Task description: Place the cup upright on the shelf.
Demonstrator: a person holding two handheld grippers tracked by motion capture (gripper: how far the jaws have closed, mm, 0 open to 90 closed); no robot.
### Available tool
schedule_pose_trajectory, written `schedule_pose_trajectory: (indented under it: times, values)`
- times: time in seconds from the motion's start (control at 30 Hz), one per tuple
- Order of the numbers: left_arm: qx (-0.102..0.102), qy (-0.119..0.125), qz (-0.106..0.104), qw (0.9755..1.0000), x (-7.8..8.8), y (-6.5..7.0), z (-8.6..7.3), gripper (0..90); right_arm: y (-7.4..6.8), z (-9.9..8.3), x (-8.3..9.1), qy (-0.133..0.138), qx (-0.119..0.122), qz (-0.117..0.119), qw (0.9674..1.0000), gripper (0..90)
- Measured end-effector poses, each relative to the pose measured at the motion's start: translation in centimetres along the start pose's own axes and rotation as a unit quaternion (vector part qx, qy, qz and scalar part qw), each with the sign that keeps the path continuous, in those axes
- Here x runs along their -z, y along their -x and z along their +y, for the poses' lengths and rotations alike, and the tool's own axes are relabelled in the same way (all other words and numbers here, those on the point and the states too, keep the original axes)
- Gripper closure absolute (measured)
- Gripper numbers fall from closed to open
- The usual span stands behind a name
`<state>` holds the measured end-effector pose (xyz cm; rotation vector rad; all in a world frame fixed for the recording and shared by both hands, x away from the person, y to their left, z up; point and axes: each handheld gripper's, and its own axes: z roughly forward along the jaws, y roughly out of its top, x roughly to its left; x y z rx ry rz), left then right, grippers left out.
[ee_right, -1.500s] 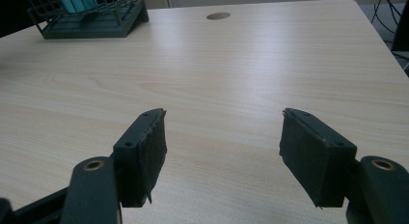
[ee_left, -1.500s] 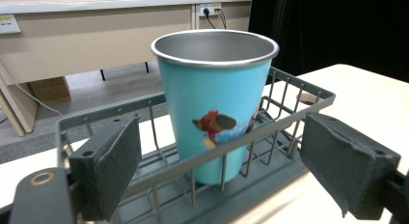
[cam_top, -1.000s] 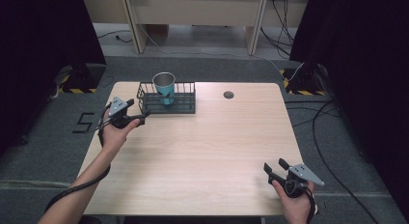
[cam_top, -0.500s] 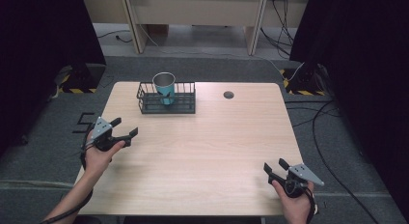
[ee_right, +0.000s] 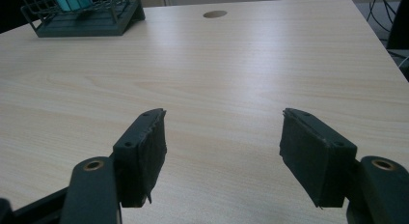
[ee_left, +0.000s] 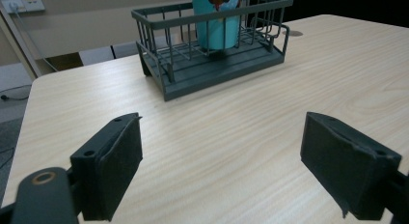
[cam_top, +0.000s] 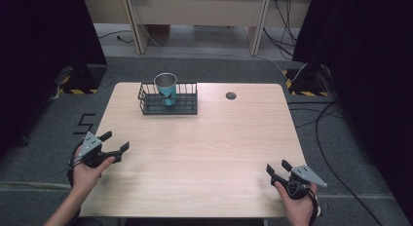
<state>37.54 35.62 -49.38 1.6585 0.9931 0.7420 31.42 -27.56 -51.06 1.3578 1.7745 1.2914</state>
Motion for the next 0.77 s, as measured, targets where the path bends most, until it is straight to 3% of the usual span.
schedule_pose_trajectory:
  times: [0.2,0.33,0.5,0.6,0.77]
  values:
    - [0.016,-0.004,0.009,0.9998,0.7,0.4,-1.8,14.3,0.0,0.0,0.0,0.001,0.000,-0.001,1.0000,33.5]
    - [0.016,0.008,0.017,0.9997,1.3,0.3,-1.7,14.5,0.0,0.0,0.0,0.000,0.001,0.000,1.0000,33.5]
    - [0.030,0.021,0.026,0.9990,2.0,-0.1,-1.7,14.5,0.0,0.0,0.1,0.001,-0.005,-0.002,1.0000,33.5]
    - [0.013,0.021,0.032,0.9992,2.1,0.0,-1.6,14.6,0.1,0.0,0.0,0.001,-0.006,-0.003,1.0000,33.5]
    - [0.010,0.019,0.022,0.9995,1.9,0.2,-1.6,14.7,0.0,0.0,0.1,0.001,-0.011,-0.006,0.9999,33.3]
